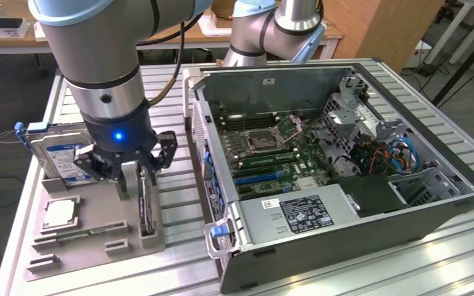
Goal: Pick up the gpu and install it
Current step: 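Pick up the gpu and move the gpu toward the slot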
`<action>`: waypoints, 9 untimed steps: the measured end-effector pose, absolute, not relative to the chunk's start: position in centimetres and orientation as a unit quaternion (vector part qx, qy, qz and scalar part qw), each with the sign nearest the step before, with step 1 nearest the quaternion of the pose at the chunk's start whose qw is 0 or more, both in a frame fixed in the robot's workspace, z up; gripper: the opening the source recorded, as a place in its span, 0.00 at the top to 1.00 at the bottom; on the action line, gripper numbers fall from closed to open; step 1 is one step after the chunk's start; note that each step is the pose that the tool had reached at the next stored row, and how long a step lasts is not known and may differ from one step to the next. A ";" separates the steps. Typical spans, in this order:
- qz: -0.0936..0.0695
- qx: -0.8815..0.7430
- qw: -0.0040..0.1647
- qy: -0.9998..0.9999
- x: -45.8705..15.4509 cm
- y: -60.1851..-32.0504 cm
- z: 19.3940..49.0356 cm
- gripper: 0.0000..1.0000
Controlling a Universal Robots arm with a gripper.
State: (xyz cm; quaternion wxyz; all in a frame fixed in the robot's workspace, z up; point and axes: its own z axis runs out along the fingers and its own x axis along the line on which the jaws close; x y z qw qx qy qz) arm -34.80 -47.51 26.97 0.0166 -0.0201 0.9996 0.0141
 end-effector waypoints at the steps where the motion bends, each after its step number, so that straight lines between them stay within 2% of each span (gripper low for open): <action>1: 0.014 -0.020 0.017 1.000 -34.8 -47.5 27.0 0.47; 9: 0.014 -0.020 0.017 1.000 -34.8 -47.5 26.2 0.47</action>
